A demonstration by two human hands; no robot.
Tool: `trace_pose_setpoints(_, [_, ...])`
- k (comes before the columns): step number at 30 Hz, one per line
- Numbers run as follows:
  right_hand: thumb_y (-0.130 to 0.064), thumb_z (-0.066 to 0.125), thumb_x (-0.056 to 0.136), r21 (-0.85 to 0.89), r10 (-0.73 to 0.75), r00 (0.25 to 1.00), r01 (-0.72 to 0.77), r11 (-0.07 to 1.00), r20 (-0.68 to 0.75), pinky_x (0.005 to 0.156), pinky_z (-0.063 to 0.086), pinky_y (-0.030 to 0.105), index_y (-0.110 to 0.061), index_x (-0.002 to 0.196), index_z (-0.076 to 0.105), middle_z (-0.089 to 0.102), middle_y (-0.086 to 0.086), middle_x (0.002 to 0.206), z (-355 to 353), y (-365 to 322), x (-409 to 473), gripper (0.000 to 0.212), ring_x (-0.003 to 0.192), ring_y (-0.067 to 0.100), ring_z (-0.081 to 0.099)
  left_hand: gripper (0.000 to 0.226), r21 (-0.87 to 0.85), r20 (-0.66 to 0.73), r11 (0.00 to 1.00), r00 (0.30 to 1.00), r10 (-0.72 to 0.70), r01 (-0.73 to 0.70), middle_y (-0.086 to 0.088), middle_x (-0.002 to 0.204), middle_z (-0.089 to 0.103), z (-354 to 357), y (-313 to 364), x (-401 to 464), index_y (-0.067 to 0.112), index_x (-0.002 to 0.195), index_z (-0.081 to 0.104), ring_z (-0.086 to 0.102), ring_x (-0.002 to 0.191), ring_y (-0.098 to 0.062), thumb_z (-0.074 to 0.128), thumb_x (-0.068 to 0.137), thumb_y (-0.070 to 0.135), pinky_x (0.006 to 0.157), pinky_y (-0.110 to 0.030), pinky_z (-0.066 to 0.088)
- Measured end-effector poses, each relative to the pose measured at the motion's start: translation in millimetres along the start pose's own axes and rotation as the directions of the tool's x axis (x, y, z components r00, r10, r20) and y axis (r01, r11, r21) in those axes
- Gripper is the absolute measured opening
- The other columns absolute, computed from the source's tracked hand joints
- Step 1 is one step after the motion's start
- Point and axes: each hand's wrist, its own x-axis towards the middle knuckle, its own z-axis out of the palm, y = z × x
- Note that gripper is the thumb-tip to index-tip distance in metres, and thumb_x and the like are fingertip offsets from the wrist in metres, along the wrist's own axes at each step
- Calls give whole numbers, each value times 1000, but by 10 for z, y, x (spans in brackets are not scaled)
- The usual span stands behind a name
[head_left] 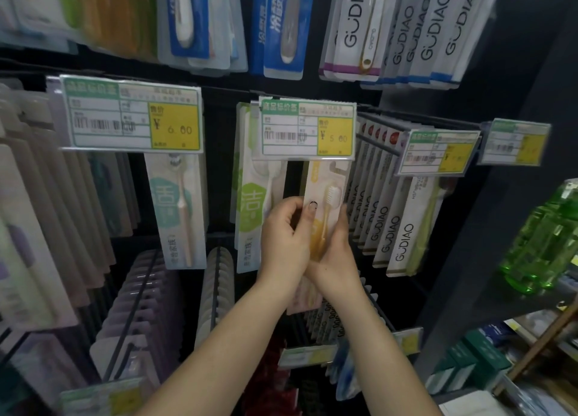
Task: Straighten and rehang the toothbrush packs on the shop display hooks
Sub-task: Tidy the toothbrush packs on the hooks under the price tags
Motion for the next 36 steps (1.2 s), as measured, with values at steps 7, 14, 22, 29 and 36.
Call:
trace_pose_setpoints(7, [-25,69,81,-78,2,997,-8,997,-76,75,38,5,-16,149,-4,40,-10,128,-84,-109,192,100,106,0,44,40,47,82,994,992,-98,94,9,122,56,8,-9,-62,18,133,47,52,112,-2,50,94,17,85,-4,42])
trace_pose_setpoints(14, [-12,72,75,-84,49,995,-56,995,-82,80,46,15,-11,144,16,54,-3,115,-115,-139,542,90,100,9,57,54,171,107,976,983,-153,133,3,147,36,-6,-53,-145,21,146,24,34,132,-7,45,96,24,104,-21,32])
trace_pose_setpoints(22, [-16,72,75,-82,68,992,-77,994,-104,61,40,10,-10,142,19,52,-11,97,-152,-120,708,85,87,1,55,52,224,102,969,987,-125,99,3,148,32,-41,-67,-202,20,145,25,30,132,-4,43,97,23,106,-17,25])
trace_pose_setpoints(29, [-17,71,77,-81,84,989,-94,992,-120,61,39,11,-9,142,17,53,-3,107,-171,-81,769,85,97,12,56,50,282,133,959,991,-22,-17,8,144,30,-59,-57,-263,16,144,26,25,132,1,42,97,18,109,-16,21])
trace_pose_setpoints(36, [-13,71,77,-96,52,987,-67,993,-155,69,43,14,-10,144,16,53,2,117,-184,-9,809,87,98,11,54,49,300,140,954,990,-18,-25,11,140,31,-96,-95,-265,16,143,29,27,132,-3,43,97,17,110,-37,33])
